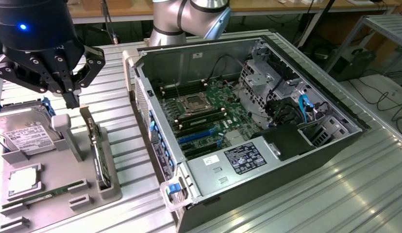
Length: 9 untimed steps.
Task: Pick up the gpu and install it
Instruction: 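Pick up the gpu and move the gpu toward the slot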
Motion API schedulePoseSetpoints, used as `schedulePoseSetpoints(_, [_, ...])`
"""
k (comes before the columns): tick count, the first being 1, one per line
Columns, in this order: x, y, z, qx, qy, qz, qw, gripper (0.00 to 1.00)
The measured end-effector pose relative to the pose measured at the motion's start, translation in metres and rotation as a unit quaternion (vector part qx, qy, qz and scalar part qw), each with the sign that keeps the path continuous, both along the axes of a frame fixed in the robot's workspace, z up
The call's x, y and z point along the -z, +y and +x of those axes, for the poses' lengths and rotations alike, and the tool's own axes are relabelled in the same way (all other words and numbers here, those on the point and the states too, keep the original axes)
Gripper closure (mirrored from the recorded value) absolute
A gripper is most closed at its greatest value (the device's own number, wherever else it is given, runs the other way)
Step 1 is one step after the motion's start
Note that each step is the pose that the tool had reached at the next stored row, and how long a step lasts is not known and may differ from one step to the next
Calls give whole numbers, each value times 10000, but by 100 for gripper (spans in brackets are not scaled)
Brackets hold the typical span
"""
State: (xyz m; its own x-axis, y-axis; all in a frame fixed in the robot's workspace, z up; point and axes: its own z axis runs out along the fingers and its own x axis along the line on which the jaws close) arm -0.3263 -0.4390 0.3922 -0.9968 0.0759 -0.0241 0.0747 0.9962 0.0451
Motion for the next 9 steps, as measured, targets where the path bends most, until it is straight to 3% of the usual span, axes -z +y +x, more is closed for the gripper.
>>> schedulePoseSetpoints(6, [0,0,0,0,0,0,10000,88])
schedulePoseSetpoints(9, [0,0,0,0,0,0,10000,70])
